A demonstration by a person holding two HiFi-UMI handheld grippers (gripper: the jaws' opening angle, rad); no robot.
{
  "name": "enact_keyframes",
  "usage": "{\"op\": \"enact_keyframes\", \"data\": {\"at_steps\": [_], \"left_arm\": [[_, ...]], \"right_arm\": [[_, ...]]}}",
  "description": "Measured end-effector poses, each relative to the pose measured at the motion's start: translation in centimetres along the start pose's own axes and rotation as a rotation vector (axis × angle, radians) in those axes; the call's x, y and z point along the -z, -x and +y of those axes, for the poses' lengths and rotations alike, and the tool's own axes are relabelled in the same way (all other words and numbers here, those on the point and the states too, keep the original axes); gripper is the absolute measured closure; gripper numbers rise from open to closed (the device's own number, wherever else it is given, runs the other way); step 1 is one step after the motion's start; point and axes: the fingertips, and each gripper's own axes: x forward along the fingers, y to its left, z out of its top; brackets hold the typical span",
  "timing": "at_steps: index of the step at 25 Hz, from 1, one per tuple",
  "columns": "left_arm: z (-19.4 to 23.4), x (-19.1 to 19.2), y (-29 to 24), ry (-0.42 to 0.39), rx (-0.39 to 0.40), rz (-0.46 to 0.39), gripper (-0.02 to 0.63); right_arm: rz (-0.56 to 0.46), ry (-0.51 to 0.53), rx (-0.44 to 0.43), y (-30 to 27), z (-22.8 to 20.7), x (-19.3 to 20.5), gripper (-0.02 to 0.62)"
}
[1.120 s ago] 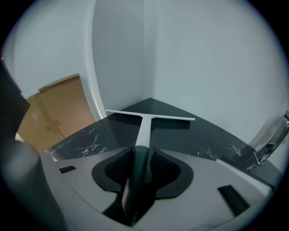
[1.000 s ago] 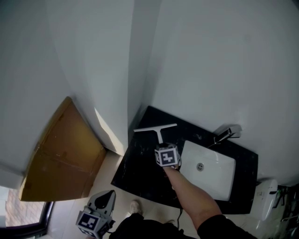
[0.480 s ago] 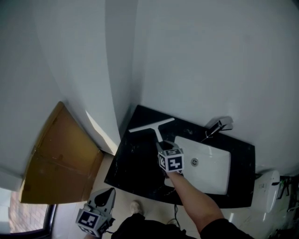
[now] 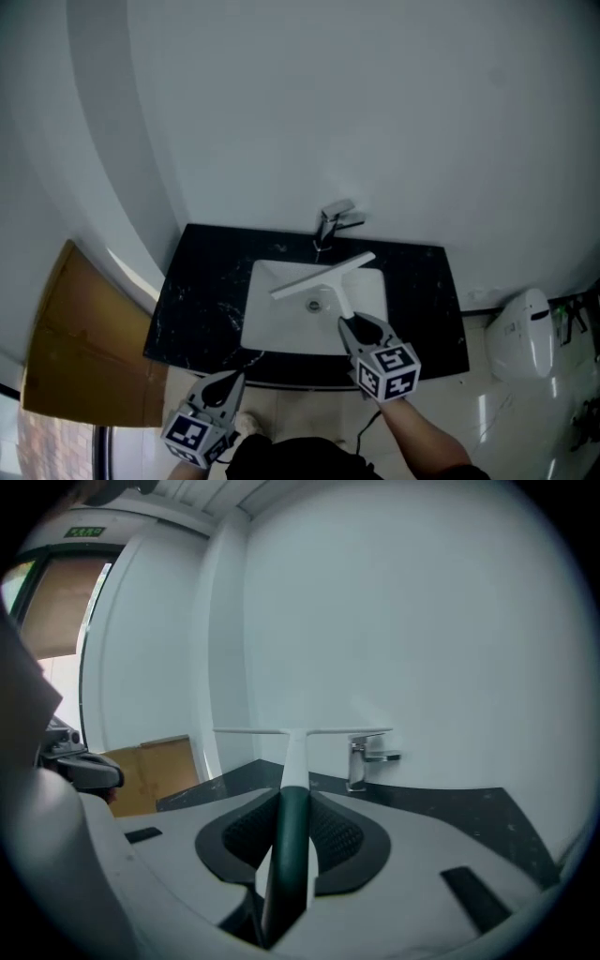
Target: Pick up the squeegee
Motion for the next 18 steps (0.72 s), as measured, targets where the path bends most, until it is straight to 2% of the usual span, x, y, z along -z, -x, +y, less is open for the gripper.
{"op": "enact_keyframes", "data": {"at_steps": [6,9,13,18], "left_arm": [[-14.8,0.9,-4.8,-0.034,0.108,0.018,0.603],[-20.3,1.6,-6.5,-0.055,0.150,0.032,0.603],[-24.9,1.1,-7.4,-0.080,0.187,0.025,0.603],[-26.3,1.9,-6.6,-0.075,0.195,0.034,0.603]], "right_arm": [[-0.056,-0.041,0.116,17.5,-10.9,4.4,0.500],[-0.061,-0.059,0.163,23.7,-14.2,7.2,0.500],[-0.048,-0.087,0.201,28.8,-15.6,10.3,0.500],[-0.062,-0.118,0.219,31.1,-14.5,13.4,0.500]]}}
